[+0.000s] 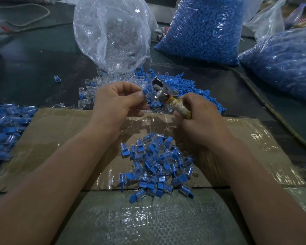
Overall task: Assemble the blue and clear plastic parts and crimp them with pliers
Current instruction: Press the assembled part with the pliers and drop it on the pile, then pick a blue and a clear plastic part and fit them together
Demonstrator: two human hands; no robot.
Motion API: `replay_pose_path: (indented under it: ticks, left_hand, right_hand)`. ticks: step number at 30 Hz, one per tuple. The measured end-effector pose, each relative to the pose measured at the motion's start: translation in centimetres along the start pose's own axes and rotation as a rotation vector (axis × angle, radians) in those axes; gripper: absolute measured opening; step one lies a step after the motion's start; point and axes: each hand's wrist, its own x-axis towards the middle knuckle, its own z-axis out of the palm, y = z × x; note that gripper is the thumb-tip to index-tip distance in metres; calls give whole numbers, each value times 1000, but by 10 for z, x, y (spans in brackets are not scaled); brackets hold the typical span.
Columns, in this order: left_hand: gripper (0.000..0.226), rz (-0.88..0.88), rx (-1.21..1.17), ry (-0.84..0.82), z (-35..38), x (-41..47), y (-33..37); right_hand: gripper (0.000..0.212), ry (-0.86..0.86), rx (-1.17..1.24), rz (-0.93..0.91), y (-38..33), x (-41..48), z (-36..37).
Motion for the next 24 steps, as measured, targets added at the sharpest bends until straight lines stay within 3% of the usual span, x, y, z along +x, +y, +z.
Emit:
replay_pose_path:
  ticks: [5, 10, 16, 19, 22, 24]
  left_hand:
    - [2, -141, 58, -278, -14, 1, 9]
    - [16, -199, 217, -640, -18, 1, 15]
    - [14, -245, 318, -874, -17, -4, 16]
    - [13, -201, 283, -675, -17, -2, 13]
    - [4, -78, 257, -188, -19, 8, 2]
    - [14, 55, 373, 123, -25, 18, -8]
  right_hand:
    - [30, -56, -90, 52, 8, 0, -6]
    - [52, -177, -17, 139, 5, 1, -9]
    - [53, -291, -32, 154, -2, 0, -10]
    - [52, -309, -57, 130, -3, 1, -12]
    - [60, -327, -48, 112, -2, 2, -13]
    - [66, -338, -78, 86, 1, 2, -13]
